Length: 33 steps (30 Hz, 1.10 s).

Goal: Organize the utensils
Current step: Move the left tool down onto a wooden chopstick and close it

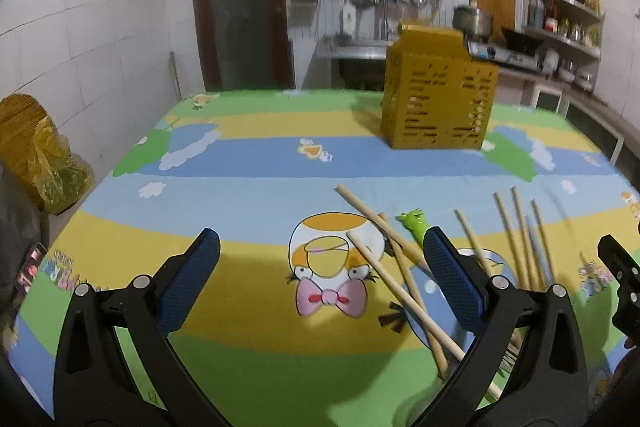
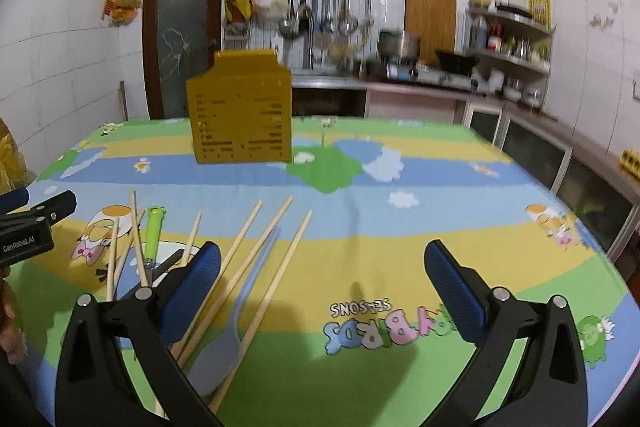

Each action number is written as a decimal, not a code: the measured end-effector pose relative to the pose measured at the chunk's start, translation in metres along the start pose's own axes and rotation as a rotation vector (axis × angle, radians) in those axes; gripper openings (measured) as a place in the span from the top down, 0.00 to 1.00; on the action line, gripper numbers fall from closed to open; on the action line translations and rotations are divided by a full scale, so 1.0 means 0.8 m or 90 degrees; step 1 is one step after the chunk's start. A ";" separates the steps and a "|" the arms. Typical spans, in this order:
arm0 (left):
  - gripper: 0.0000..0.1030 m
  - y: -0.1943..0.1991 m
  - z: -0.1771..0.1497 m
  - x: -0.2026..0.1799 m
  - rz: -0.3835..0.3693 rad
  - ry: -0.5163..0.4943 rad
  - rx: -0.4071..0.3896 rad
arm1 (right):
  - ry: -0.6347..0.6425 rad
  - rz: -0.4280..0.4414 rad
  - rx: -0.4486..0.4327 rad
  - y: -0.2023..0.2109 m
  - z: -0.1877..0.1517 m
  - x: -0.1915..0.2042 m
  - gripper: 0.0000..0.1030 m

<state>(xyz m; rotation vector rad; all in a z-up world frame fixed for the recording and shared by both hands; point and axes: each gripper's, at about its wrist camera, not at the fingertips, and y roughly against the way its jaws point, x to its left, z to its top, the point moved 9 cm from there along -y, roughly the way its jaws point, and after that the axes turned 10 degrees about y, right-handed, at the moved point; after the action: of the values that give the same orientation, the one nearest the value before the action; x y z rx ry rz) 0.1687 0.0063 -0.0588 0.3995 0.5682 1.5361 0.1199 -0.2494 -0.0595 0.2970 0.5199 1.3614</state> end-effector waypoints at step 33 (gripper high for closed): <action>0.04 -0.125 -0.036 0.019 0.021 0.029 0.208 | -0.080 0.017 0.252 -0.140 -0.042 -0.017 0.03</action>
<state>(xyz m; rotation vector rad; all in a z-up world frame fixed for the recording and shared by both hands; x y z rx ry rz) 0.2328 0.0168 -0.1414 0.6262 0.8569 1.4888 0.1958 -0.2875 -0.1407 0.7097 0.6802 1.2501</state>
